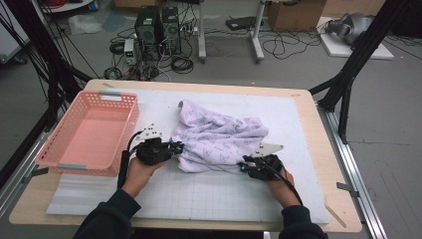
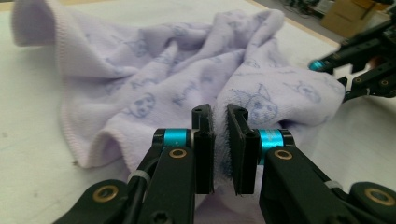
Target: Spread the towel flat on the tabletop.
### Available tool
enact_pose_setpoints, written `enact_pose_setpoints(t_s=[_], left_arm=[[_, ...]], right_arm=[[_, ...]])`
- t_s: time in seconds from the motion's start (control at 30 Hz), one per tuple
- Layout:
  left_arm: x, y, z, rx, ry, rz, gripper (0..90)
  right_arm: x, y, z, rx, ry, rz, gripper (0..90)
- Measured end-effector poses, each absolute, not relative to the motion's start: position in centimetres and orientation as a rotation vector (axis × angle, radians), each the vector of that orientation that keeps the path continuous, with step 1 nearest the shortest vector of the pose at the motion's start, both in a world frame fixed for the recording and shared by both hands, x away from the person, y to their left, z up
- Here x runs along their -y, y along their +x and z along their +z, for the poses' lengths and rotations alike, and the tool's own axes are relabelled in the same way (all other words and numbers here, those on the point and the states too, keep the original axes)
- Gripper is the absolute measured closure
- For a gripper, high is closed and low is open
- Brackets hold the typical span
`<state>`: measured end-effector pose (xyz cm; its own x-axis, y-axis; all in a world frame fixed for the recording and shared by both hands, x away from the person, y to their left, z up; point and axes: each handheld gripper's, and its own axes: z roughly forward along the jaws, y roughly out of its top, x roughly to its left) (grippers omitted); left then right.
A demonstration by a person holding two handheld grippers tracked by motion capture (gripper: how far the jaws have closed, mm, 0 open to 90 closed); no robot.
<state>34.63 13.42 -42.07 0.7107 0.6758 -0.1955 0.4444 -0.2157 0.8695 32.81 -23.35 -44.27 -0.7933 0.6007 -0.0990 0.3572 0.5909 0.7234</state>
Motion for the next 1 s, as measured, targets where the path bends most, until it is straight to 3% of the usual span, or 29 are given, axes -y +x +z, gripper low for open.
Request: enact_pose_setpoints(t_s=[0.37,0.47,0.53,0.63,0.8,1.0], left_arm=[[-10.7,39.5,-42.6,-1.015,1.916,0.481,81.4],[-10.6,39.7,-42.4,-1.064,1.887,0.506,72.5],[-11.2,39.5,-41.9,-1.082,1.861,0.473,56.2],[-12.0,38.4,-40.9,-1.042,1.84,0.475,47.8],[-12.5,36.0,-39.5,-0.933,1.833,0.454,46.7],[-12.6,33.3,-39.9,-0.84,1.843,0.424,51.4]], right_arm=[[23.4,39.1,-42.6,-2.298,0.993,0.816,82.9],[22.7,39.8,-43.1,-2.259,1.029,0.774,80.2],[23.1,39.7,-43.0,-2.26,1.056,0.802,74.2],[24.2,38.9,-42.6,-2.242,1.079,0.876,65.8],[26.1,37.0,-41.9,-2.211,1.08,0.951,62.0],[28.2,34.7,-41.1,-2.142,1.089,0.985,60.7]])
